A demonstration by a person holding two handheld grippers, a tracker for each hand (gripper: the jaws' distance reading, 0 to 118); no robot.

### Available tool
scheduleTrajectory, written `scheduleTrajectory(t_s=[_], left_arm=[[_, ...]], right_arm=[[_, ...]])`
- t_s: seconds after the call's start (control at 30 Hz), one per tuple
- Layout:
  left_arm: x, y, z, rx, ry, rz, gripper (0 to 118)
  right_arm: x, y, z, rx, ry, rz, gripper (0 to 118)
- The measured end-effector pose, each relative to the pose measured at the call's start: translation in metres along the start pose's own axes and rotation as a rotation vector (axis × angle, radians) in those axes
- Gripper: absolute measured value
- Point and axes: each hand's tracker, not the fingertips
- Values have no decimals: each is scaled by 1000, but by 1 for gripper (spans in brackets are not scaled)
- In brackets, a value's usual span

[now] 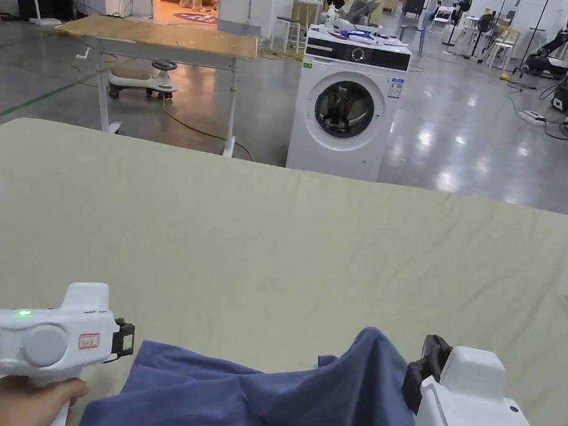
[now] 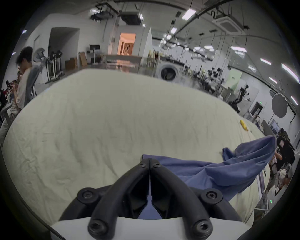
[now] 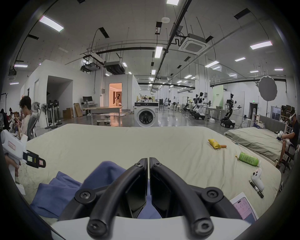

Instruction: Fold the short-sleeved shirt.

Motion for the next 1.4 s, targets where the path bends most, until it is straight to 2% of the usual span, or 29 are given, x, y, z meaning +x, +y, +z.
scheduleTrajectory(t_s=[0.03, 0.07, 0.1, 0.13, 0.23, 0.3, 0.37, 0.4, 0.47, 0.5, 0.53, 0.57, 0.6, 0.63, 0.7, 0.77, 0.9, 1.0, 1.03, 1.07, 1.13, 1.17, 1.2, 1.23, 1.33, 1.4], left_arm=[[0, 3, -12, -41, 9, -6, 23], [0, 5, -22, -56, 9, 1, 49], [0, 7, -35, -76, 14, 9, 68], [1, 8, -46, -108, 19, 14, 76], [5, 6, -76, -190, 47, 8, 77], [10, -2, -90, -245, 55, -26, 74], [22, -8, -89, -204, 119, -114, 68], [28, -9, -88, -195, 129, -135, 60], [34, -12, -83, -173, 133, -152, 26], [37, -14, -81, -160, 115, -171, 20], [40, -15, -79, -154, 100, -190, 20], [40, -16, -76, -155, 71, -201, 7], [41, -17, -73, -161, 69, -205, 4], [41, -17, -70, -166, 62, -216, 3], [35, -18, -62, -153, 44, -201, 2], [31, -18, -49, -139, -8, -158, 1], [31, -25, -15, -68, -14, -179, 1], [30, -31, 2, -50, -38, -161, 1], [30, -33, 7, -46, -35, -158, 1], [29, -35, 9, -44, -35, -158, 1], [25, -38, 12, -39, -35, -153, 1], [24, -39, 13, -37, -35, -148, 1], [22, -40, 16, -33, -34, -143, 1], [22, -39, 17, -29, -33, -138, 1], [21, -37, 22, -6, -24, -142, 1], [19, -33, 27, 13, -17, -149, 1]], right_arm=[[2, -2, -2, -8, -4, -1, 1], [4, -3, -3, -14, -8, -3, 1], [7, -5, -3, -23, -12, -4, 1], [10, -7, -5, -33, -20, -5, 1], [22, -11, -8, -61, -41, -8, 2], [30, -13, -12, -95, -64, -6, 2], [39, -15, -14, -113, -74, -19, 3], [45, -15, -16, -123, -83, -25, 4], [53, -16, -21, -154, -104, -31, 10], [58, -17, -24, -174, -104, -39, 12], [63, -18, -29, -203, -96, -51, 12], [67, -18, -35, -240, -81, -66, 17], [72, -18, -42, -284, -70, -76, 25], [76, -20, -50, -318, -52, -89, 35], [81, -24, -69, -415, -31, -77, 68], [83, -33, -89, -496, -15, -55, 85], [83, -59, -131, -643, 27, -4, 84], [78, -75, -147, -691, 66, -47, 76], [75, -79, -150, -698, 97, -54, 69], [73, -83, -152, -712, 111, -51, 55], [67, -87, -152, -710, 89, -31, 44], [65, -88, -149, -690, 84, -19, 32], [65, -87, -147, -681, 95, -16, 10], [66, -85, -145, -668, 87, 5, 1], [68, -79, -132, -634, 105, 7, 1], [69, -72, -124, -583, 85, 41, 1]])
